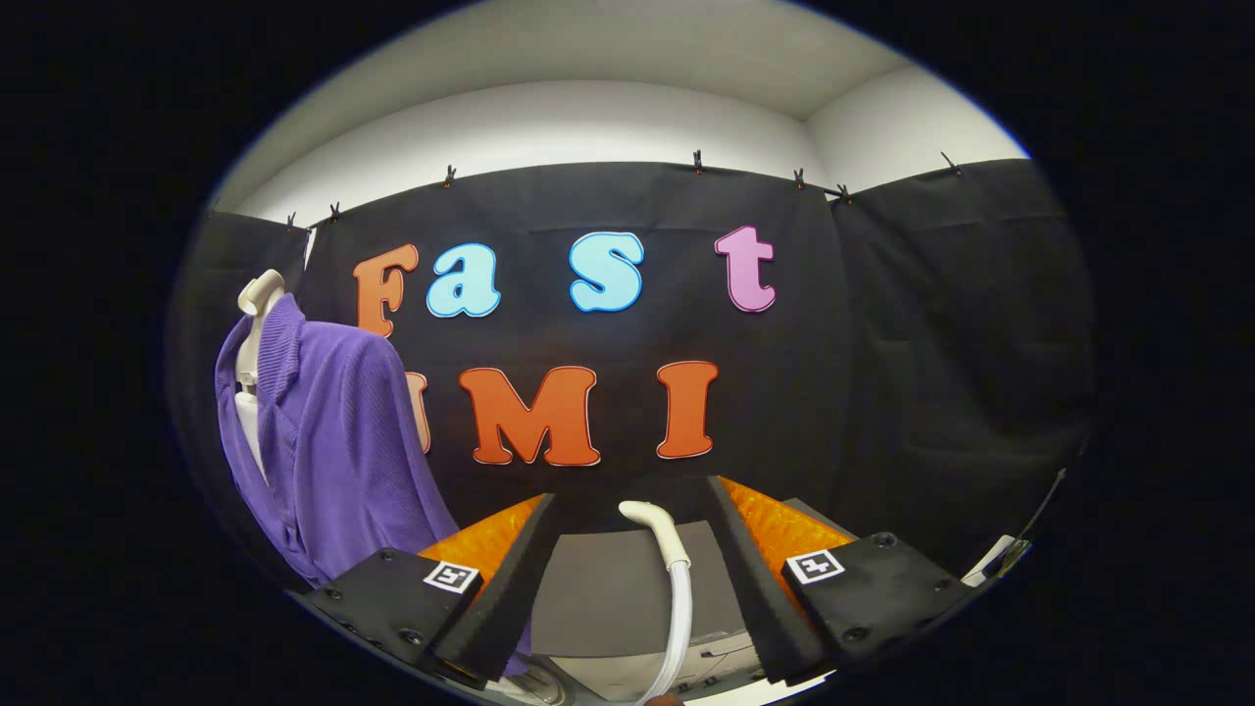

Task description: Iron the clothes twice with a garment steamer, once on the left side and once on the right side.

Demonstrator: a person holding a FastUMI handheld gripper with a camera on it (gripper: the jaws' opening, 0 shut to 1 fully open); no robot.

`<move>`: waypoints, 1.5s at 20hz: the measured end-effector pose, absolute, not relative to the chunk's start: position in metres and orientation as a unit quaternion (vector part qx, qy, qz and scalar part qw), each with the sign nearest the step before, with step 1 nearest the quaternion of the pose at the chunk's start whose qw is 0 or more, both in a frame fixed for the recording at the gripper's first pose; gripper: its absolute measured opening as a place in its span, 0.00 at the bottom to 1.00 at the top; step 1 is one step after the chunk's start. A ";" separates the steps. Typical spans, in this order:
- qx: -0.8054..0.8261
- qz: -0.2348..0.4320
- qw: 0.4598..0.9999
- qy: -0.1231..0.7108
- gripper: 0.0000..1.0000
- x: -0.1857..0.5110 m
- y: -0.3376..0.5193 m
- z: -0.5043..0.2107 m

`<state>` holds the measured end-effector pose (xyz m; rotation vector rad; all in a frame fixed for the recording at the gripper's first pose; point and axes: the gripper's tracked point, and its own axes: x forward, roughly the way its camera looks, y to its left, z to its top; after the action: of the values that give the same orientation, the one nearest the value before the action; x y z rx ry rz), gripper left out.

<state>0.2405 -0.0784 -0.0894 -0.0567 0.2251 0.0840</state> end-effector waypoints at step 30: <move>0.022 0.048 0.915 0.401 0.87 0.439 -0.134 -0.365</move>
<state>0.4390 -0.1341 -0.3654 0.0458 0.8253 0.0997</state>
